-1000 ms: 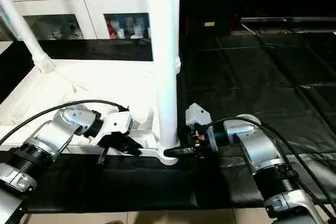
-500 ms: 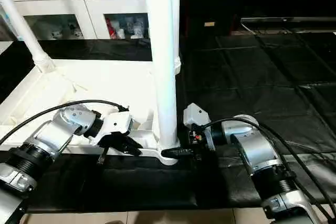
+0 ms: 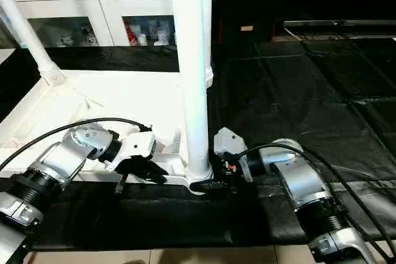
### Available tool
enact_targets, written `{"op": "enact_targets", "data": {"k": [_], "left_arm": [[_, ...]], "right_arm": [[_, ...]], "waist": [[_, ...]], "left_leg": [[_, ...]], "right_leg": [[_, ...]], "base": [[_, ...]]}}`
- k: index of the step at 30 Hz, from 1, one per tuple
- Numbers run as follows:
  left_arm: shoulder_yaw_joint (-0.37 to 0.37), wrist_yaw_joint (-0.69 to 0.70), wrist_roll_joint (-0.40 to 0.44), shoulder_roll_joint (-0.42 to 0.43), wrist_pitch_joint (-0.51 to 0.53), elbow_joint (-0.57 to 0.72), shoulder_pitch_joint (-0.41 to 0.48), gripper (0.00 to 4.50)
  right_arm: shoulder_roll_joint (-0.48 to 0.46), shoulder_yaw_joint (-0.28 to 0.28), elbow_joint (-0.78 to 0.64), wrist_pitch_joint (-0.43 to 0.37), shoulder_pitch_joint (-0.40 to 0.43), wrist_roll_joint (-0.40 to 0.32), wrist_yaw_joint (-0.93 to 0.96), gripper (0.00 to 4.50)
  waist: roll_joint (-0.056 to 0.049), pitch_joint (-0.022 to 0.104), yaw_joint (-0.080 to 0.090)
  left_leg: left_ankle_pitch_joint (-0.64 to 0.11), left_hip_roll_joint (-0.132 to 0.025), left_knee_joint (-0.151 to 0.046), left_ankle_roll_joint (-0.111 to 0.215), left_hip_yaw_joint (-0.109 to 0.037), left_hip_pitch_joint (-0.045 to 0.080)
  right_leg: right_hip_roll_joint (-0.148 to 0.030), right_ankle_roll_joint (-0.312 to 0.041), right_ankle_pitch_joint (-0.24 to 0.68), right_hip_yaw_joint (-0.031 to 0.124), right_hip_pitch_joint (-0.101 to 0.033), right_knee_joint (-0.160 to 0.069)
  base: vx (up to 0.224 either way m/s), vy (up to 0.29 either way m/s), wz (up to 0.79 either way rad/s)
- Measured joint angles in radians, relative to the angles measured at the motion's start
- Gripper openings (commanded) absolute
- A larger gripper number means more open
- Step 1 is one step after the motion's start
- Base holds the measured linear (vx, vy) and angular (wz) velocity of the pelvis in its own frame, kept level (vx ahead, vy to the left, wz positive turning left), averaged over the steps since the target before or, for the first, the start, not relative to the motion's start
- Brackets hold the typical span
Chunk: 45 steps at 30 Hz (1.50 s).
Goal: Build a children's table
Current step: Rotate leg to tighten
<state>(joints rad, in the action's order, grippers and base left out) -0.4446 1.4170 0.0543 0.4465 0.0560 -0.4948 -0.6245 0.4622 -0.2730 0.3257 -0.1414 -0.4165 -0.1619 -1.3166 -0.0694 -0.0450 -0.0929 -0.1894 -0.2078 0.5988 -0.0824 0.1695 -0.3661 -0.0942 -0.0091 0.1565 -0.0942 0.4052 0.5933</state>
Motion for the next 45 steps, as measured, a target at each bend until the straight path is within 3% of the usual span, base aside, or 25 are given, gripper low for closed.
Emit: {"op": "enact_targets", "data": {"k": [12, 19, 28, 31, 34, 40, 43, 45], "left_arm": [[-0.004, 0.009, 0.000, 0.002, 0.000, 0.000, 0.000, 0.00], [-0.004, 0.022, -0.003, 0.005, 0.002, 0.002, 0.000, 0.00], [0.006, 0.017, -0.008, 0.003, 0.056, 0.036, 0.030, 0.00], [0.017, -0.018, -0.006, -0.005, 0.088, 0.039, 0.040, 0.00], [0.048, -0.102, 0.011, -0.035, 0.130, 0.037, 0.052, 0.00], [0.094, -0.254, 0.019, -0.117, 0.206, 0.037, 0.066, 0.00], [0.122, -0.373, 0.021, -0.172, 0.261, 0.026, 0.066, 0.00], [0.134, -0.427, 0.024, -0.201, 0.283, 0.019, 0.064, 0.00]], "right_arm": [[0.000, 0.000, 0.000, -0.007, 0.001, -0.009, -0.005, 2.82], [-0.001, 0.008, -0.014, -0.012, 0.028, -0.034, -0.003, 2.74], [-0.058, 0.054, -0.071, -0.084, 0.112, -0.076, 0.074, 2.72], [-0.091, 0.078, -0.077, -0.093, 0.140, -0.078, 0.137, 2.72], [-0.143, 0.117, -0.071, -0.111, 0.152, -0.062, 0.255, 2.72], [-0.201, 0.171, -0.048, -0.126, 0.145, -0.031, 0.448, 2.72], [-0.253, 0.198, 0.007, -0.124, 0.106, -0.005, 0.577, 2.72], [-0.275, 0.208, 0.038, -0.121, 0.082, 0.008, 0.635, 2.72]], "waist": [[0.000, 0.000, 0.000], [0.000, 0.000, -0.001], [-0.005, 0.004, 0.004], [-0.008, 0.006, 0.010], [-0.008, 0.006, 0.028], [-0.009, 0.005, 0.078], [-0.013, 0.003, 0.110], [-0.020, 0.000, 0.121]], "left_leg": [[0.000, 0.000, 0.000, 0.000, 0.000, 0.000], [0.000, 0.000, 0.000, 0.000, 0.000, 0.000], [0.000, 0.000, -0.001, 0.000, -0.001, 0.001], [0.000, 0.000, -0.001, 0.000, -0.001, 0.009], [0.000, 0.001, -0.002, 0.000, -0.002, 0.017], [0.000, 0.002, -0.003, 0.000, -0.013, 0.018], [-0.001, 0.001, -0.003, 0.001, -0.027, 0.017], [-0.002, 0.000, -0.004, 0.002, -0.037, 0.017]], "right_leg": [[0.000, 0.000, 0.000, 0.000, 0.000, 0.000], [0.000, 0.000, 0.000, 0.000, 0.000, 0.000], [0.000, 0.004, 0.003, 0.001, -0.005, 0.000], [0.000, 0.007, 0.005, 0.002, -0.007, 0.000], [0.000, 0.008, 0.005, 0.002, -0.012, 0.000], [0.001, 0.008, 0.005, -0.009, -0.020, -0.022], [-0.002, 0.008, 0.005, -0.033, -0.030, -0.046], [-0.004, 0.008, 0.005, -0.050, -0.040, -0.061]], "base": [[0.000, 0.000, 0.00], [0.000, 0.000, 0.00], [0.000, 0.000, 0.00], [0.000, 0.000, 0.00], [0.000, 0.000, 0.00], [0.000, 0.000, 0.00], [0.000, 0.000, 0.00], [0.000, 0.000, 0.00]]}}
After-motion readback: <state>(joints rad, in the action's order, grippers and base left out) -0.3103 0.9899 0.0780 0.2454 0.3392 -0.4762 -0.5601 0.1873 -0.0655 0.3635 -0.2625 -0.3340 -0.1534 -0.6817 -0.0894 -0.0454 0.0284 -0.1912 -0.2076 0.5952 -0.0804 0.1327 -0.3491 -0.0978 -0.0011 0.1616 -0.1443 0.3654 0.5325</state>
